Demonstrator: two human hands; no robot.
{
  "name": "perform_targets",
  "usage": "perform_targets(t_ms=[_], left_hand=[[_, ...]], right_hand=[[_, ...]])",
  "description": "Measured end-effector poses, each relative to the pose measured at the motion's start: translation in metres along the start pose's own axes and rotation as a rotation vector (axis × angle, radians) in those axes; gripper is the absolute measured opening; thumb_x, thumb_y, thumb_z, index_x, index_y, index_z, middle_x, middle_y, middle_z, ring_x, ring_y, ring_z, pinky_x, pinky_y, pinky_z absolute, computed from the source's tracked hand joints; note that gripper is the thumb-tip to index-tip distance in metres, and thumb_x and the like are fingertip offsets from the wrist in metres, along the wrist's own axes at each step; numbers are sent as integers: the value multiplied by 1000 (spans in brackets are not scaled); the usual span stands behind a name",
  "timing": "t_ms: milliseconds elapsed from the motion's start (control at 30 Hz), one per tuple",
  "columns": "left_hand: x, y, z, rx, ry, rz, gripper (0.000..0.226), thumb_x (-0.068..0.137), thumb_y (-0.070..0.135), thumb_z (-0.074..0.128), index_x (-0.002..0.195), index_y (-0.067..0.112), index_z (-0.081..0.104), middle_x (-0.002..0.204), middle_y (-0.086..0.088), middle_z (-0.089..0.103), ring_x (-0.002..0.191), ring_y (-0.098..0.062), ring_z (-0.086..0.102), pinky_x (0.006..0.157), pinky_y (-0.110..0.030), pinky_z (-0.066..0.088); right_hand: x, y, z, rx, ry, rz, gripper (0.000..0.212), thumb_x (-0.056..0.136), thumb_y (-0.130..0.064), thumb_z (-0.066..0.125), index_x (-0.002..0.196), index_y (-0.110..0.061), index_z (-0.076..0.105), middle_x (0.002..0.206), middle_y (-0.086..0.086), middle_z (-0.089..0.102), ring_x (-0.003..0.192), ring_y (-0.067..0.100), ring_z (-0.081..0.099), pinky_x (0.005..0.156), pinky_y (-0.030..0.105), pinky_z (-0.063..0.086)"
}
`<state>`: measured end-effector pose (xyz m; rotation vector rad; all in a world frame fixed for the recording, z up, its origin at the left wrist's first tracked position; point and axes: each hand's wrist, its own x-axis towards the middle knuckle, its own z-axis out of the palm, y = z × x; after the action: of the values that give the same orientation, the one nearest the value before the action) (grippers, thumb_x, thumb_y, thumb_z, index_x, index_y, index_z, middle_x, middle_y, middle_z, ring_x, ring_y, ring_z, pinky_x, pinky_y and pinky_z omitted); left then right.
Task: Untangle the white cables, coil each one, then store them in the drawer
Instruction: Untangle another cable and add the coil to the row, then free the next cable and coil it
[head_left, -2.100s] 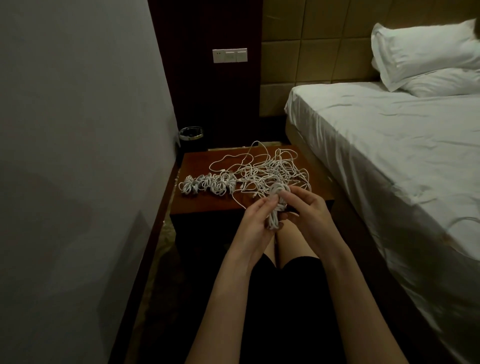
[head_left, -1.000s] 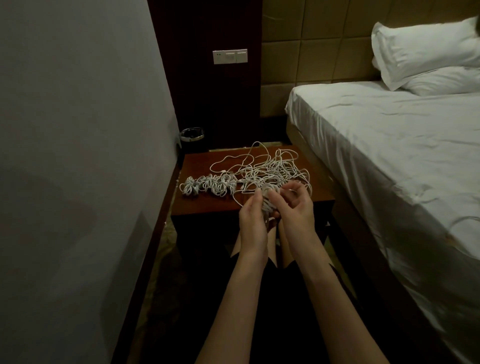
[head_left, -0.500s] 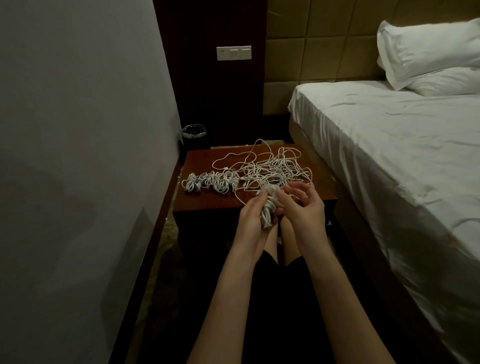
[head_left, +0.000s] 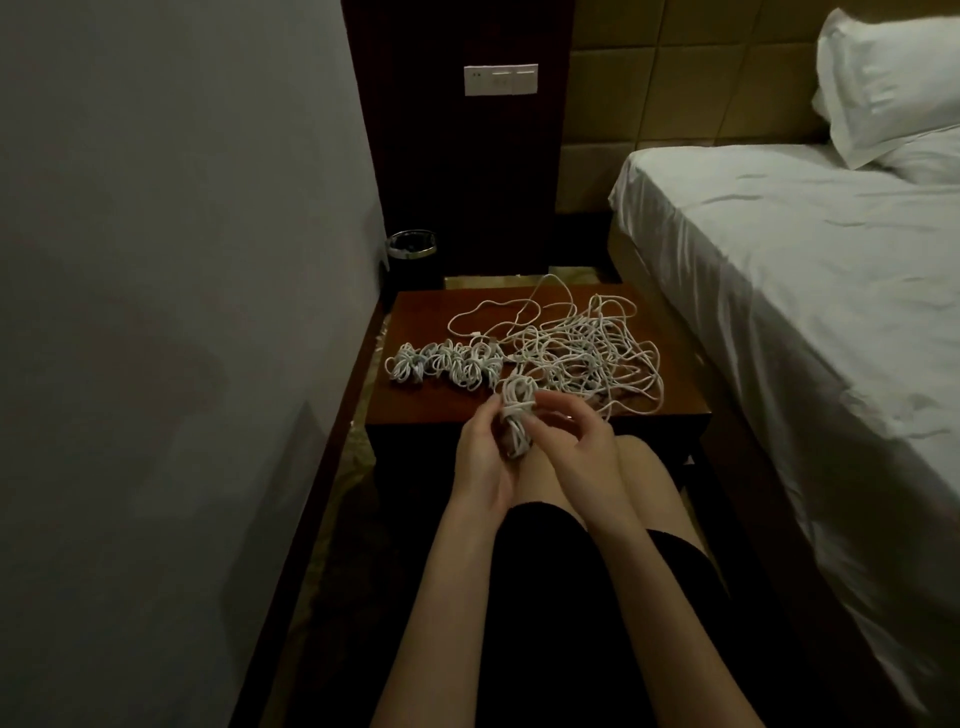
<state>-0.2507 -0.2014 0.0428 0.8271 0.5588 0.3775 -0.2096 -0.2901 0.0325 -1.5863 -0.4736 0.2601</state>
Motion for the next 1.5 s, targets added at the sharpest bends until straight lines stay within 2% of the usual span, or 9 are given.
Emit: perform_targets(t_ms=[67, 233, 367, 600, 833, 1033, 1200, 1300, 1500], left_hand=[[8, 4, -5, 21, 10, 28, 34, 104, 13, 34, 95, 8, 67, 83, -6, 72, 74, -11, 70, 62, -20, 54], [27, 11, -20, 6, 94, 81, 27, 101, 6, 44, 122, 4, 60, 118, -14, 66, 106, -21, 65, 84, -26, 52], [48, 19, -37, 24, 191, 96, 24, 97, 10, 55, 121, 5, 60, 114, -14, 68, 103, -22, 67, 81, -28, 54], [95, 38, -66, 267, 267, 100, 37, 92, 12, 63, 129, 11, 58, 118, -8, 67, 110, -19, 64, 98, -38, 51], [138, 42, -104, 434, 405, 82, 40, 89, 7, 66, 129, 6, 57, 114, -6, 67, 105, -19, 64, 91, -34, 54], [167, 45, -130, 539, 466, 83, 28, 87, 7, 69, 114, 10, 63, 111, -9, 68, 93, -13, 66, 79, -24, 54], [186, 41, -141, 664, 470, 78, 38, 82, 16, 76, 117, 15, 62, 110, -5, 68, 95, -15, 66, 77, -23, 52], [193, 42, -147, 789, 463, 128, 59, 81, 19, 77, 135, 15, 51, 120, -2, 58, 104, -13, 58, 77, -20, 49], [215, 57, -163, 1050, 202, 143, 90, 85, 28, 73, 154, 28, 15, 163, 6, 1, 147, -13, 9, 117, -39, 20]], right_hand=[[9, 5, 7, -73, 17, -4, 33, 79, -45, 71, 110, -35, 66, 107, -15, 68, 104, 3, 63, 95, 37, 52], [32, 11, 28, -3, 22, 19, 30, 86, -15, 71, 116, -14, 66, 106, -9, 68, 98, 3, 65, 89, 26, 54], [49, 19, 50, -15, 9, 27, 28, 85, -13, 72, 112, -13, 64, 104, -9, 67, 97, 1, 64, 85, 19, 52], [96, 42, 87, -69, -44, 100, 28, 83, -17, 75, 110, -16, 67, 105, -5, 70, 101, 9, 65, 92, 35, 54], [127, 73, 123, -137, -217, 226, 33, 86, -22, 72, 118, -17, 64, 112, -2, 69, 106, 8, 63, 94, 34, 53], [144, 82, 144, -253, -388, 256, 40, 92, -20, 64, 131, -16, 55, 117, -6, 61, 107, 1, 53, 70, -1, 40], [157, 90, 126, -414, -114, 71, 40, 87, -8, 66, 126, -13, 56, 130, 3, 52, 125, 18, 46, 101, 22, 35], [171, 89, 109, -560, -53, 4, 52, 89, -8, 65, 137, -15, 48, 149, 4, 34, 139, 18, 28, 105, 19, 22], [186, 109, 106, -876, -153, -22, 62, 91, -19, 63, 147, -22, 37, 160, 4, 19, 147, 27, 16, 117, 46, 22]])
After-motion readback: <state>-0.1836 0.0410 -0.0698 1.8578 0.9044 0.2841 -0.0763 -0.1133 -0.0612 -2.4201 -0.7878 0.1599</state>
